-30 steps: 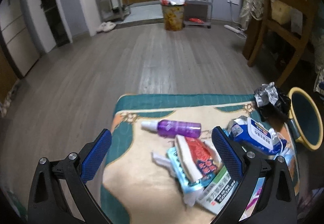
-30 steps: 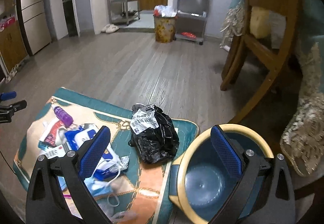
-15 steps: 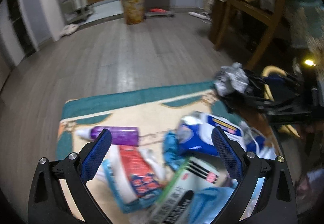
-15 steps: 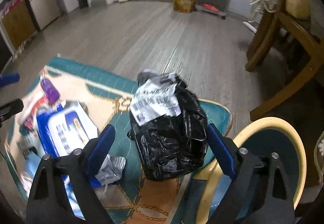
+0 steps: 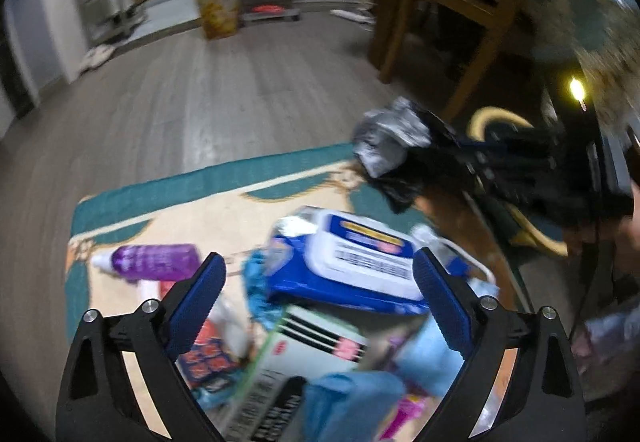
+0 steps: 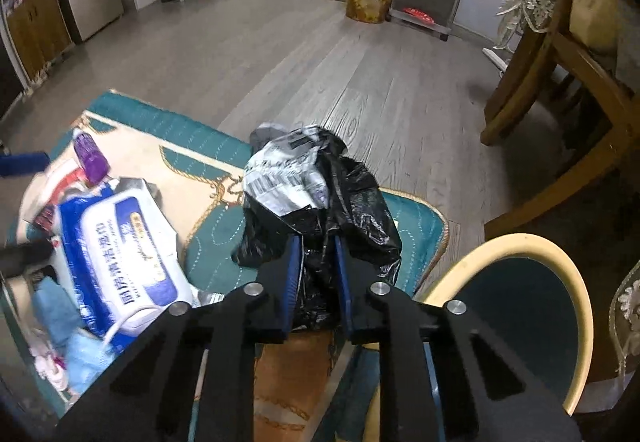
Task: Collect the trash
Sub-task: 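Grasp the black plastic bag with the right gripper, then drop the black bag into the bin with the right gripper while the left drops a blue mask in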
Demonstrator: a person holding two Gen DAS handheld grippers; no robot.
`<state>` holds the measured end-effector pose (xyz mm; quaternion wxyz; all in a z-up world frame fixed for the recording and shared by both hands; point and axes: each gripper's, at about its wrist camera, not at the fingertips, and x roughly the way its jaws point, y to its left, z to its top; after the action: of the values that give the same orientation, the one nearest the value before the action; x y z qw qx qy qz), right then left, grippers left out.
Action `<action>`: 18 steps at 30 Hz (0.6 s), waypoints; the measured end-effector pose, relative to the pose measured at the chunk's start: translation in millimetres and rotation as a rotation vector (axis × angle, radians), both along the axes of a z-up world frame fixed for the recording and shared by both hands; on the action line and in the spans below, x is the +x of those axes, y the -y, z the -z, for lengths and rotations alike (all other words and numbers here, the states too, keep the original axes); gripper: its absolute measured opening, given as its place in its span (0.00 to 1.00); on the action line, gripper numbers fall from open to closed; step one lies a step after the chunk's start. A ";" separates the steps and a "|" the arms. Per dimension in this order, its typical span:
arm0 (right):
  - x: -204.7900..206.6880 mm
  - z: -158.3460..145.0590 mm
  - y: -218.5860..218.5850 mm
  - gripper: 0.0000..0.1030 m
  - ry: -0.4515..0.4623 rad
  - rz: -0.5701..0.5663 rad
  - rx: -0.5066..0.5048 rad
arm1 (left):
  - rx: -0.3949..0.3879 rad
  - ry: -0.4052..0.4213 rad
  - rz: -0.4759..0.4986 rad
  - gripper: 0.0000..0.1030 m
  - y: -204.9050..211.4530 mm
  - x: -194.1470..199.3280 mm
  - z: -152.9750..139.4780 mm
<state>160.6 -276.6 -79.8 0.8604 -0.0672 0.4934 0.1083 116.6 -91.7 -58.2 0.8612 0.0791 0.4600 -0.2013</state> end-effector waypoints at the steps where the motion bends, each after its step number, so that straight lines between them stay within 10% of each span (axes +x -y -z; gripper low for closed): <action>1: -1.8 -5.9 2.7 0.16 0.003 0.009 0.021 | 0.005 0.001 0.025 0.87 4.7 -3.5 0.6; 11: -41.5 -90.2 23.3 0.15 0.028 0.133 0.101 | 0.073 -0.074 0.239 0.76 55.7 -45.0 18.9; 18: -106.5 -133.8 31.8 0.15 0.075 0.205 0.132 | 0.176 -0.132 0.266 0.36 59.6 -46.9 39.5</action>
<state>54.1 -308.4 54.0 0.8874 0.0365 0.4568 0.0495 69.7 -151.2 -97.7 0.7846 0.2011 0.5169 -0.2771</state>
